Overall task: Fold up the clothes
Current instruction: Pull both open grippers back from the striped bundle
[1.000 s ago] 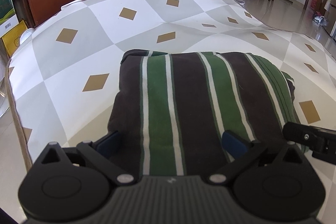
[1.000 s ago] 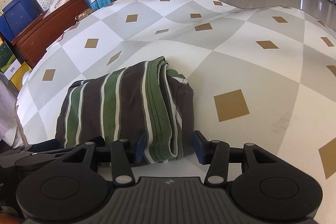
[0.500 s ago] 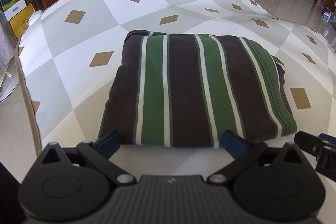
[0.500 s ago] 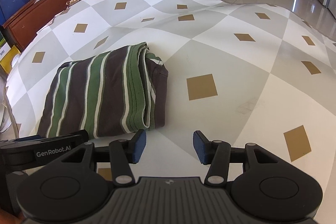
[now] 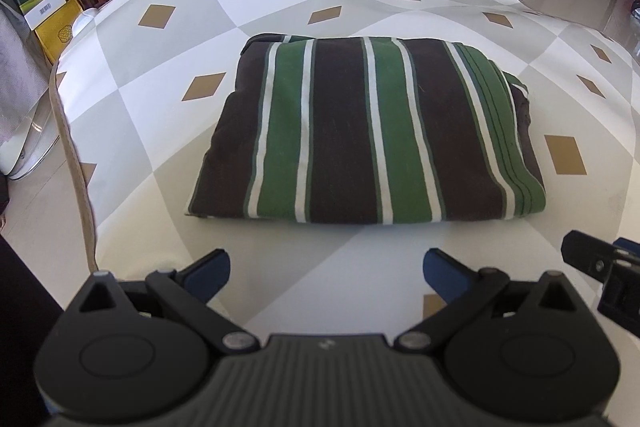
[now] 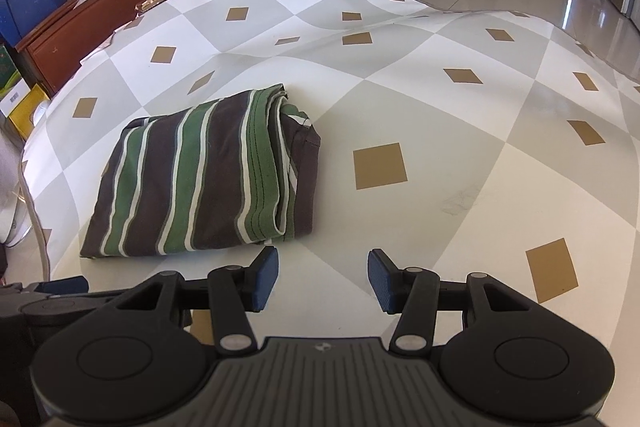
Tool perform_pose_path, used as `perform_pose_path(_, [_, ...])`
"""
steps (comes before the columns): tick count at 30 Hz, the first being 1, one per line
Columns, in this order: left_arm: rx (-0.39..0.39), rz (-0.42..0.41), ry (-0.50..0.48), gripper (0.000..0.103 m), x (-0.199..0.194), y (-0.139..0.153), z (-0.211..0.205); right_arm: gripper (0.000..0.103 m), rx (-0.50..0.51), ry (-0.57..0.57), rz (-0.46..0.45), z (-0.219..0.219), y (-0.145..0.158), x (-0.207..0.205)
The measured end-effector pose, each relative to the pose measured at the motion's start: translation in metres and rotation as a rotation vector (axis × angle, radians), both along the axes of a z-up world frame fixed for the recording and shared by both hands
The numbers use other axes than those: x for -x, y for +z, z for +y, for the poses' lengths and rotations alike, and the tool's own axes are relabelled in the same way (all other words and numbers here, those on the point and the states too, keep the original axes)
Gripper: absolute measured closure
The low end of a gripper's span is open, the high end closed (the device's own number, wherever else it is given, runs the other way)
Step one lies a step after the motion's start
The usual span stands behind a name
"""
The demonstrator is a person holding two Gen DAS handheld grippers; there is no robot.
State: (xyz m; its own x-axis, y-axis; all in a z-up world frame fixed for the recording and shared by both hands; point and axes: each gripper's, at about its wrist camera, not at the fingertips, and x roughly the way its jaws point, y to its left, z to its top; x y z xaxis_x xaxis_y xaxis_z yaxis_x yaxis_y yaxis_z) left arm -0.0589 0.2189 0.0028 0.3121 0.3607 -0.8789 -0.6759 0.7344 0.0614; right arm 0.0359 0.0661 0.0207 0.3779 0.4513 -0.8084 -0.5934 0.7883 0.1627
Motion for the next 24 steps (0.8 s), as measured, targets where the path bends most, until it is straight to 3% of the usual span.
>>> perform_pose_path(13, [0.028, 0.028, -0.012, 0.000, 0.003, -0.002, -0.021, 0.054, -0.045, 0.003, 0.008, -0.003, 0.003, -0.002])
perform_pose_path(24, [0.043, -0.010, 0.013, 0.000, 0.016, 0.007, -0.019, 0.054, -0.033, 0.034, 0.009, 0.001, 0.000, 0.007])
